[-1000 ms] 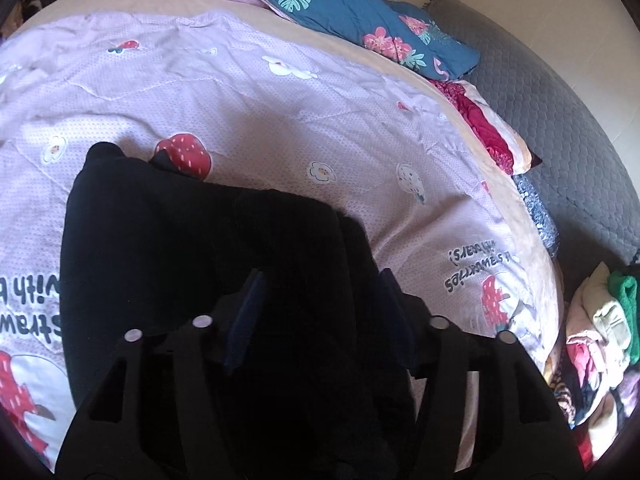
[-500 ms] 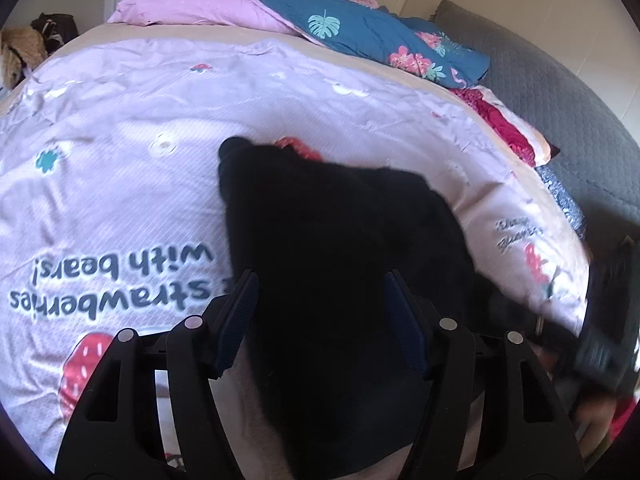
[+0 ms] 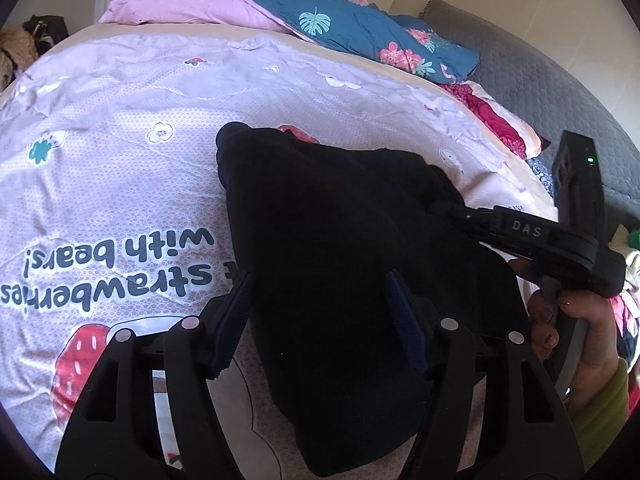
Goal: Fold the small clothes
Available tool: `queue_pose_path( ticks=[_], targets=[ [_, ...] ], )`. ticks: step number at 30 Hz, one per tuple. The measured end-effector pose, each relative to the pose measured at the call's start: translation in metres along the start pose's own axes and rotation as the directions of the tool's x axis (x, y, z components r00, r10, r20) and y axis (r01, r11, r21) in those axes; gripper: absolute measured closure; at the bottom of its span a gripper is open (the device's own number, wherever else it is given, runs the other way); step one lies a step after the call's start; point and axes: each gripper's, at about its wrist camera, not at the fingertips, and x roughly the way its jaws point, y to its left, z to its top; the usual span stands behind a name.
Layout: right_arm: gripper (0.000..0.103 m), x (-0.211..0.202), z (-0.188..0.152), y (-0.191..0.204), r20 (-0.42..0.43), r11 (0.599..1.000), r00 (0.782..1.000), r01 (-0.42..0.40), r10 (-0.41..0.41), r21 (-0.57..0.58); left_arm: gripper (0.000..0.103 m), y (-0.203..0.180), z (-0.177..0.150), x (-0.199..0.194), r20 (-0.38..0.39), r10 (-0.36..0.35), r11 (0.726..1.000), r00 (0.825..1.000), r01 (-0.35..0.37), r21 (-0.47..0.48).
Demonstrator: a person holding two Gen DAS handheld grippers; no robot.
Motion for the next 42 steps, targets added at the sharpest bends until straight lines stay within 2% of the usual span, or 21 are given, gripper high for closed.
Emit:
queue_pose_path(
  ticks=[4,7,10,12,16,22,26,32,35,36,39,42],
  targets=[
    [0.090,-0.019,0.010,0.019,0.088,0.995,0.996,0.034,-0.025,-0.096,0.041,-0.003,0.000,-0.002,-0.002,-0.012,1.000,1.000,0.012,-0.001],
    [0.093,-0.022,0.016,0.028,0.139,0.983,0.987,0.103,-0.082,-0.151,0.041,-0.009,0.000,-0.003,0.004,-0.015,1.000,1.000,0.015,0.016],
    [0.093,-0.001,0.012,0.018,0.107,0.967,0.979,0.190,-0.173,-0.170,0.040,-0.015,-0.003,0.001,-0.005,-0.010,0.999,1.000,0.010,0.041],
    [0.093,0.011,0.009,0.010,0.079,0.965,0.977,0.208,-0.198,-0.161,0.040,-0.020,-0.005,0.003,-0.006,0.009,0.998,1.000,-0.009,0.067],
    [0.093,0.016,0.004,0.000,0.078,0.966,0.977,0.209,-0.199,-0.152,0.040,-0.026,-0.006,0.004,0.001,0.030,0.995,1.000,-0.030,0.096],
    [0.089,0.012,-0.004,0.002,0.097,0.953,0.964,0.260,-0.247,-0.157,0.040,-0.024,-0.007,0.004,-0.001,0.029,0.995,1.000,-0.029,0.099],
    [0.078,0.005,-0.008,0.000,0.111,0.946,0.955,0.288,-0.274,-0.147,0.040,-0.025,-0.007,0.003,-0.002,0.033,0.995,0.999,-0.032,0.097],
    [0.056,-0.007,-0.014,-0.006,0.134,0.937,0.940,0.329,-0.313,-0.120,0.039,-0.025,-0.008,0.002,-0.003,0.034,0.995,0.999,-0.033,0.090],
    [0.054,-0.017,-0.015,-0.008,0.152,0.939,0.938,0.328,-0.311,-0.102,0.039,-0.025,-0.008,0.001,-0.004,0.032,0.996,0.999,-0.031,0.088],
    [0.048,-0.021,-0.016,-0.008,0.160,0.940,0.937,0.328,-0.311,-0.097,0.039,-0.024,-0.007,0.000,-0.004,0.029,0.996,1.000,-0.029,0.086],
    [0.043,-0.029,-0.019,-0.006,0.176,0.946,0.940,0.312,-0.293,-0.090,0.039,-0.023,-0.007,-0.002,-0.004,0.025,0.996,1.000,-0.025,0.081],
    [0.041,-0.035,-0.024,0.000,0.187,0.947,0.941,0.305,-0.284,-0.099,0.039,-0.023,-0.008,-0.005,-0.002,0.019,0.997,1.000,-0.019,0.077]
  ],
)
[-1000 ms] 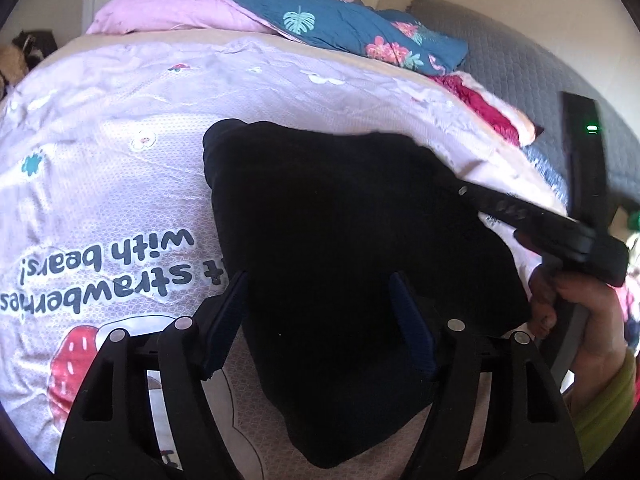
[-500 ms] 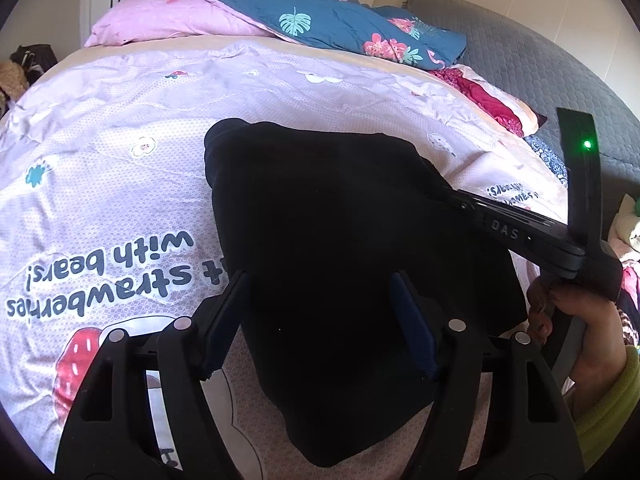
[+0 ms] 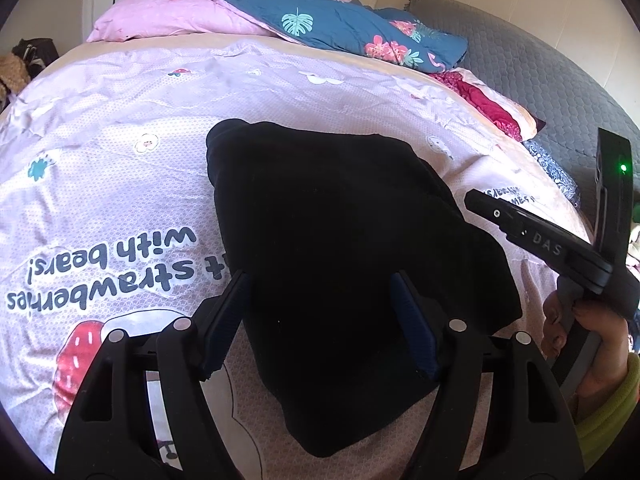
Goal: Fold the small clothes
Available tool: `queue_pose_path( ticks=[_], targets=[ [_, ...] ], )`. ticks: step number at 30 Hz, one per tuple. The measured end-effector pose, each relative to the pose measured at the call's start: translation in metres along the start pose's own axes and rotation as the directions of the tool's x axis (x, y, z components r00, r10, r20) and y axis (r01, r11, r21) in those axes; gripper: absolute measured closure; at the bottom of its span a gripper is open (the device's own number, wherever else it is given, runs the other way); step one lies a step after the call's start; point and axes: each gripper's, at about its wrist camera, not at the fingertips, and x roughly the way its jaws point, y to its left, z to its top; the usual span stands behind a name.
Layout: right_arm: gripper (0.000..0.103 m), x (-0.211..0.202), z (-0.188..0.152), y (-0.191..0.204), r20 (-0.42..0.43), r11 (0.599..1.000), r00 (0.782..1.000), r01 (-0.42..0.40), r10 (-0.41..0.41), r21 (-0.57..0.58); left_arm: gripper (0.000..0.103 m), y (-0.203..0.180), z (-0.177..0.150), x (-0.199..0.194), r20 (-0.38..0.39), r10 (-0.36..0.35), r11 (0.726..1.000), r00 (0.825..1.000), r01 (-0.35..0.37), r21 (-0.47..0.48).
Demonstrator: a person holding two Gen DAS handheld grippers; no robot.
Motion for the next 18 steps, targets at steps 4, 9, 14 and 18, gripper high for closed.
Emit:
queue_pose_path(
  ticks=[4,9,14,18],
  targets=[
    [0.024,-0.012,-0.007,0.004,0.016,1.000,1.000,-0.001,0.001,-0.014,0.027,0.001,-0.002,-0.007,0.009,-0.004,1.000,1.000,0.004,-0.004],
    [0.013,-0.030,-0.015,0.002,0.051,1.000,0.999,-0.010,0.010,0.000,0.020,-0.001,-0.001,-0.020,0.035,-0.009,1.000,0.999,0.009,-0.005],
    [0.007,-0.045,-0.024,-0.001,0.080,1.000,0.997,0.002,-0.003,0.011,0.011,-0.002,0.000,-0.029,0.053,-0.001,1.000,0.999,0.002,-0.006],
    [0.006,-0.056,-0.029,-0.001,0.095,1.000,0.995,-0.010,0.008,0.021,0.009,0.000,-0.001,-0.039,0.070,0.013,1.000,0.997,-0.012,-0.017]
  ],
)
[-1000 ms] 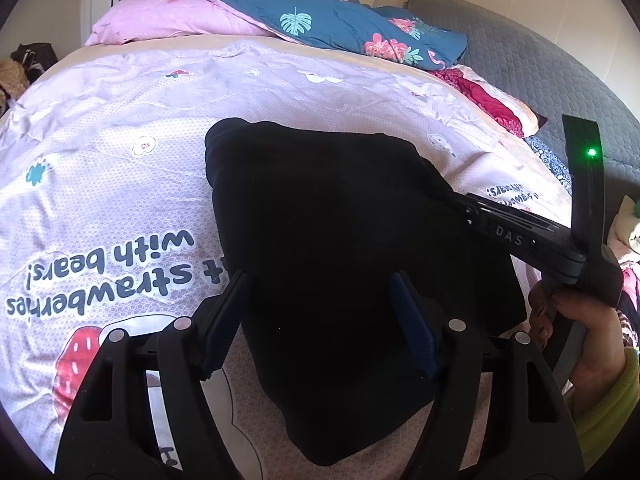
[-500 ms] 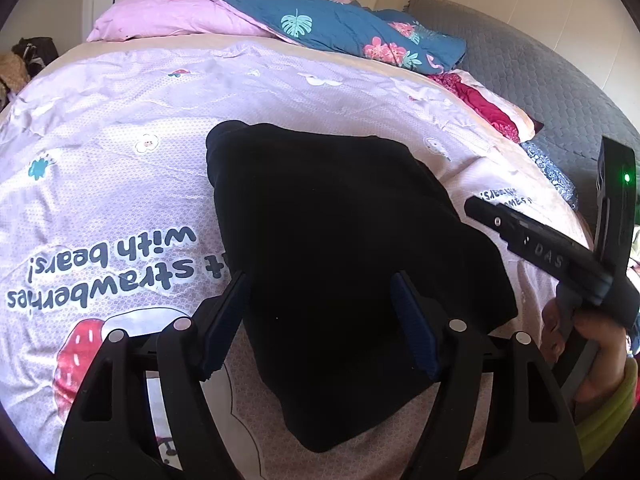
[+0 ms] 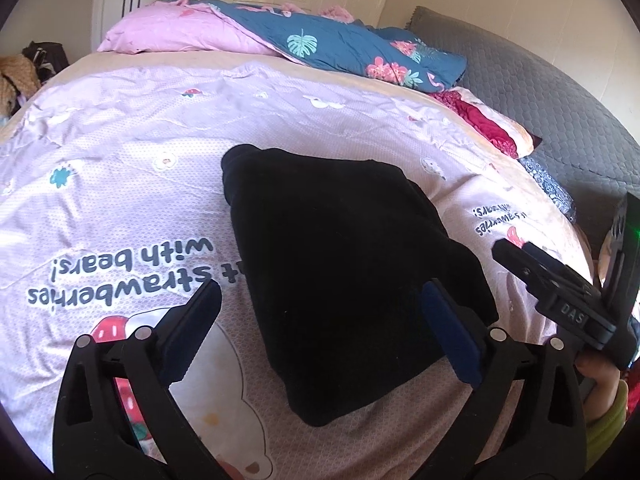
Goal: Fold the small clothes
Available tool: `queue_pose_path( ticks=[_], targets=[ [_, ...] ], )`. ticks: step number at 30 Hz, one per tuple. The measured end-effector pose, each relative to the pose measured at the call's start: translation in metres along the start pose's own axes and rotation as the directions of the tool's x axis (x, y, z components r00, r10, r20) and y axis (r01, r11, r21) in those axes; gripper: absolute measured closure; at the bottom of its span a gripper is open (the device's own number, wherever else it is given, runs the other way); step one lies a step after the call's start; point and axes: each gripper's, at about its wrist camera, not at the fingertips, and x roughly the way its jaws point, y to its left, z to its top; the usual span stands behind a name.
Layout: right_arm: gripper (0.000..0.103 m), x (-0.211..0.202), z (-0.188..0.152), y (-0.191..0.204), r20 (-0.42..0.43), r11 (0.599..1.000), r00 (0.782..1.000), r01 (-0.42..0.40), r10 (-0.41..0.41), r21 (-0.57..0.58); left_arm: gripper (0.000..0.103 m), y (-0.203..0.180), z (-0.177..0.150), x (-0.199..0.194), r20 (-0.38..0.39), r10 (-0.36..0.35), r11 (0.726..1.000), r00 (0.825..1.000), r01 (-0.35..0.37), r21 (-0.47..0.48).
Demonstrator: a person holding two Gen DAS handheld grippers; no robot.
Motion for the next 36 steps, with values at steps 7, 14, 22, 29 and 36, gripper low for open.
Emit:
queue_pose_path(
  ticks=[7,14,22,29,36],
  targets=[
    [0.005,-0.025,-0.009,0.009,0.033,1.000,0.999,-0.016,0.017,-0.020,0.009,-0.002,0.000,-0.021,0.043,0.017,1.000,0.999,-0.017,0.001],
    [0.005,-0.052,-0.022,0.018,0.060,0.999,0.998,-0.025,0.027,-0.047,0.009,-0.005,-0.011,-0.045,0.087,0.031,0.999,0.996,-0.033,0.016],
    [0.005,-0.079,-0.040,0.024,0.091,0.999,0.996,-0.002,0.006,-0.040,0.009,-0.010,-0.032,-0.072,0.133,0.055,0.997,0.990,-0.061,0.037],
    [0.005,-0.097,-0.062,0.032,0.107,0.997,0.994,0.036,-0.028,-0.074,0.009,-0.007,-0.050,-0.087,0.139,0.063,0.997,0.988,-0.068,0.031],
    [0.005,-0.104,-0.084,0.039,0.091,0.994,0.995,0.054,-0.046,-0.093,0.009,-0.002,-0.070,-0.096,0.141,0.073,0.997,0.987,-0.076,0.012]
  ],
)
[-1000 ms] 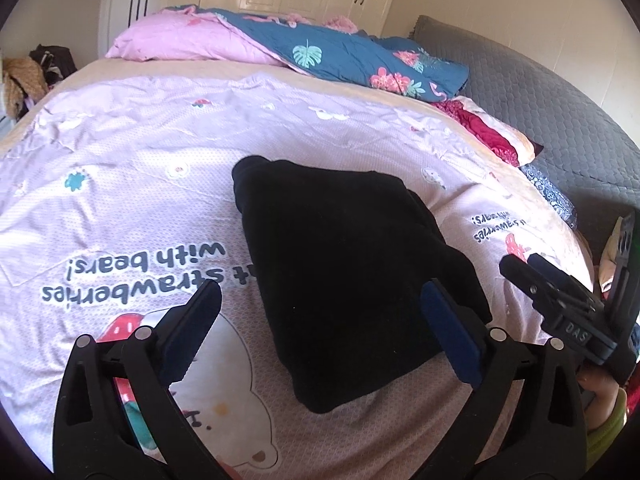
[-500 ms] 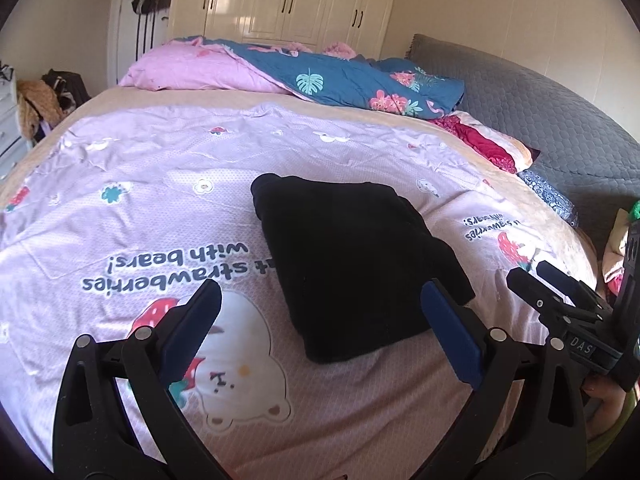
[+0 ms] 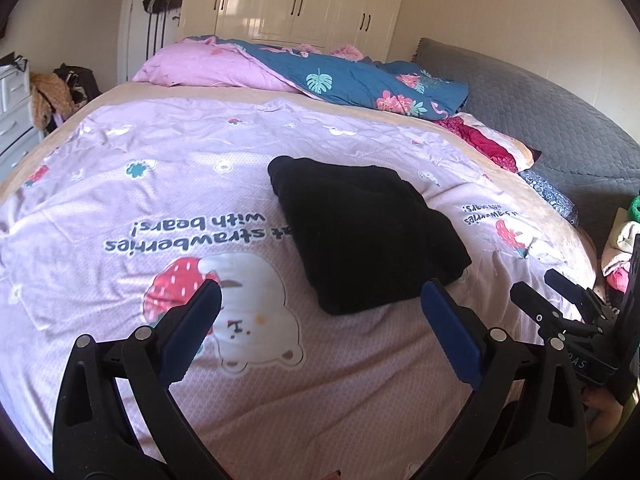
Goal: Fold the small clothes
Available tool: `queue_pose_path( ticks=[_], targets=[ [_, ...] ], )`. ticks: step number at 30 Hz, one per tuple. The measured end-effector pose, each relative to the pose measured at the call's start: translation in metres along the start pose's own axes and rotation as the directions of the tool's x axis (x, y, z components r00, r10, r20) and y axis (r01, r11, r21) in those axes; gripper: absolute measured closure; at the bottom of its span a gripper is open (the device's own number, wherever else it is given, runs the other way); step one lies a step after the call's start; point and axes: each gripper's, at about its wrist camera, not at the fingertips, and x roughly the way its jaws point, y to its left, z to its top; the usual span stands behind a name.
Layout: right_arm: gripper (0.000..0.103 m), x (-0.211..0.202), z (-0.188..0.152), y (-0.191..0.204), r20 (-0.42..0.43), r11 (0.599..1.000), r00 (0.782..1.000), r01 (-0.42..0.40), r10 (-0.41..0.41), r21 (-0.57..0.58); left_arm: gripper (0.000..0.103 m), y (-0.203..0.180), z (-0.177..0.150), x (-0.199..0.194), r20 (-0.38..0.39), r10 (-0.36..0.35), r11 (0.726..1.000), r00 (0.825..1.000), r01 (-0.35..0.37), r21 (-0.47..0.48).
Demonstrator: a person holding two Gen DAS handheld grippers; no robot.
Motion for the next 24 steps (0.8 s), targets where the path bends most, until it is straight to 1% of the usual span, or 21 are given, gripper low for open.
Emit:
queue_pose_path(
  ticks=[3,7,14,24],
  targets=[
    [0.005,-0.003,-0.009,0.002,-0.011,1.000,1.000,0.001,-0.001,0.003,0.009,0.000,-0.007,-0.003,0.005,0.020,1.000,1.000,-0.020,0.010],
    [0.005,0.001,-0.018,0.008,-0.054,1.000,0.999,0.001,-0.002,-0.019,0.009,0.001,-0.011,0.002,-0.009,0.012,1.000,1.000,-0.012,-0.001],
    [0.005,0.006,-0.019,0.008,-0.072,1.000,0.997,0.013,-0.015,-0.016,0.009,0.006,-0.014,0.010,-0.029,0.044,0.999,0.999,-0.044,0.000],
    [0.005,0.008,-0.020,0.008,-0.079,0.999,0.997,0.024,-0.026,-0.022,0.009,0.008,-0.015,0.014,-0.047,0.044,0.999,0.998,-0.044,-0.009]
  ],
)
